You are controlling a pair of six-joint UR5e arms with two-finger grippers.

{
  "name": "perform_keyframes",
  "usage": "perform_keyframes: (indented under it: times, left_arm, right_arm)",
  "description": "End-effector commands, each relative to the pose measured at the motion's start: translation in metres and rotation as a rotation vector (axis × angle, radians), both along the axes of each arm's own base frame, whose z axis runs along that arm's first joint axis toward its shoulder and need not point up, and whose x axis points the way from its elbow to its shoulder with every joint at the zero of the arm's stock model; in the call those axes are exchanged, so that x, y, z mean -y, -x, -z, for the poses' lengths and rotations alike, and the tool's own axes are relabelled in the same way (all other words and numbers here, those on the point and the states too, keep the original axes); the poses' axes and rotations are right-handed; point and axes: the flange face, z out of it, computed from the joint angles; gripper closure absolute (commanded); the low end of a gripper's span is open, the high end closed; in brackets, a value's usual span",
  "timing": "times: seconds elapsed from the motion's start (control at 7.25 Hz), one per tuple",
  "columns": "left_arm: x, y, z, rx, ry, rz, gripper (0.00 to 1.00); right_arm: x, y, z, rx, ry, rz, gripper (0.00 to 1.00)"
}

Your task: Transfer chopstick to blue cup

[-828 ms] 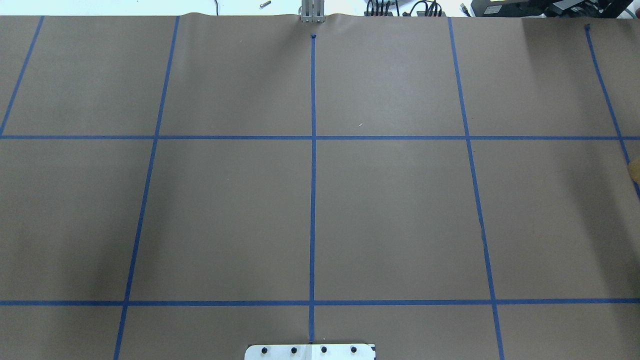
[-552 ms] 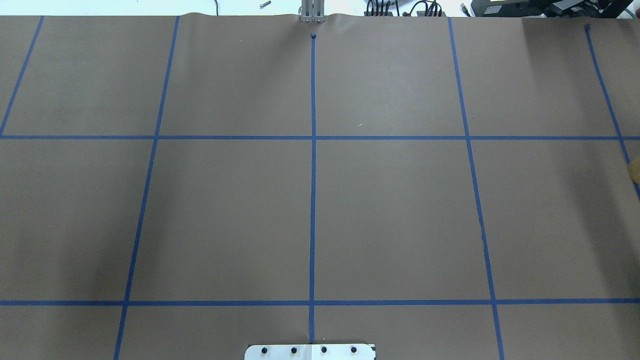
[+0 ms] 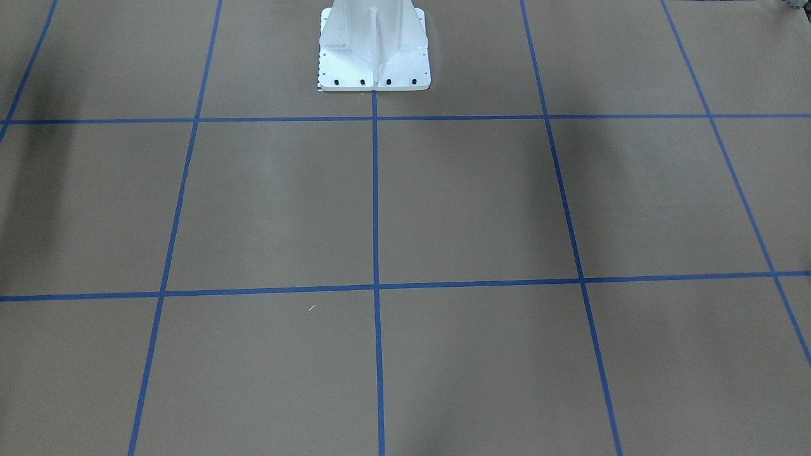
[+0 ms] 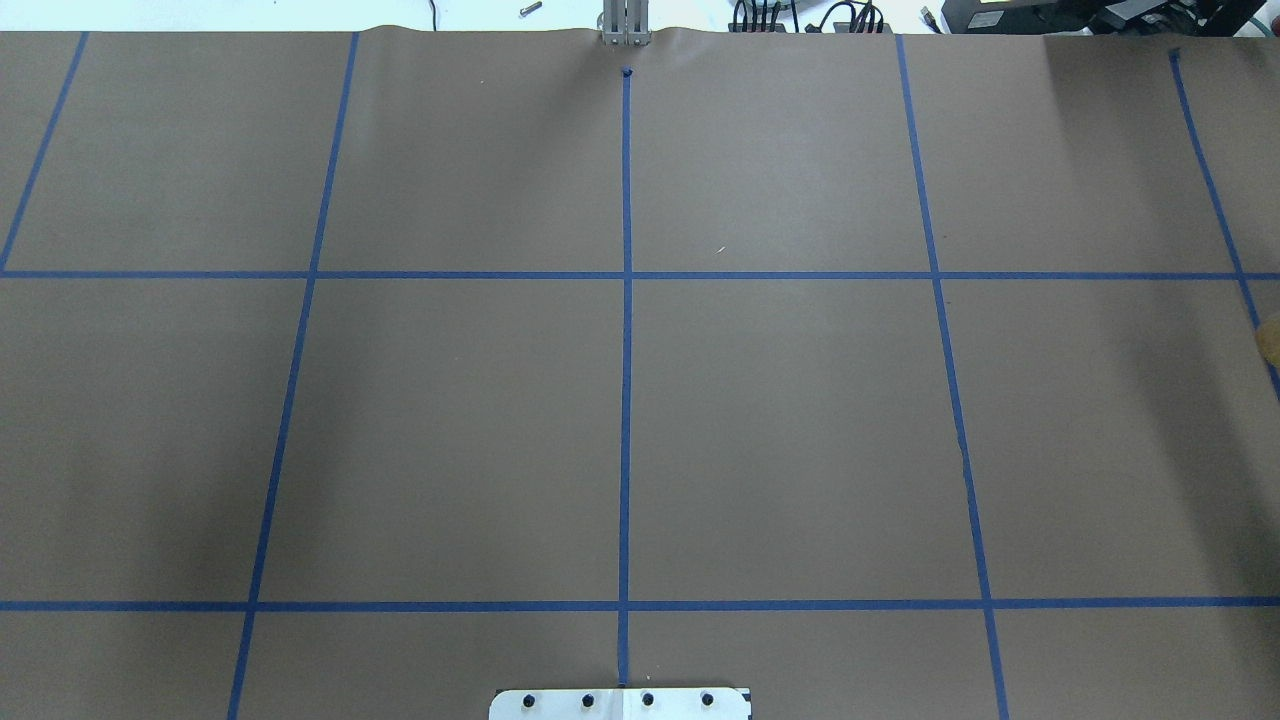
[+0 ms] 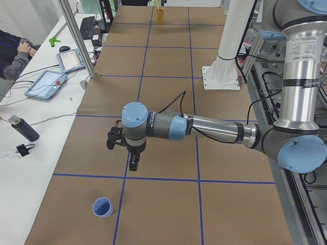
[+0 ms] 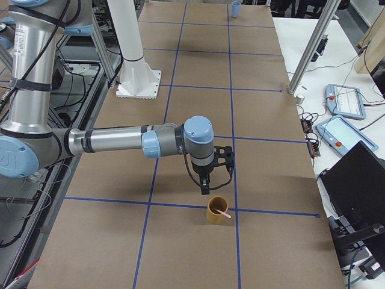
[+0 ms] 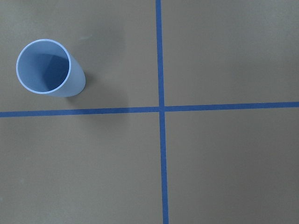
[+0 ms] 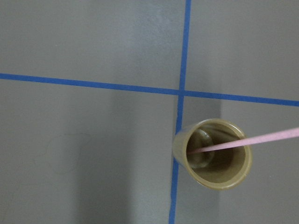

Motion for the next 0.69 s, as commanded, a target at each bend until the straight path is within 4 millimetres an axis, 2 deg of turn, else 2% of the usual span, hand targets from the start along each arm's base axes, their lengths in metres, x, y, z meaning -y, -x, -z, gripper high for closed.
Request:
perform_keyframes:
  times: [0.0,0.14,0.28,0.41,0.55]
  left_arm:
    - [0.030,-0.002,0.006,0.003,-0.060,-0.001,0.02]
    - [0.047,-0.002,0.003,-0.001,-0.057,-0.001,0.02]
    - [0.050,-0.001,-0.001,-0.001,-0.053,-0.005,0.02]
    - [0.053,-0.002,-0.001,-0.001,-0.057,-0.011,0.02]
    - [0.053,-0.002,0.005,-0.004,-0.097,-0.003,0.02]
  right_arm:
    - [0.011,0.003,-0.009,0.041,-0.041,0.006,0.00]
    - [0.001,0.004,-0.010,0.059,-0.113,0.022,0.00]
    - [-0.022,0.004,-0.035,0.065,-0.167,0.025,0.00]
    - [-0.023,0.004,-0.040,0.075,-0.263,0.015,0.00]
    - [-0.016,0.012,-0.030,0.109,-0.195,-0.050,0.00]
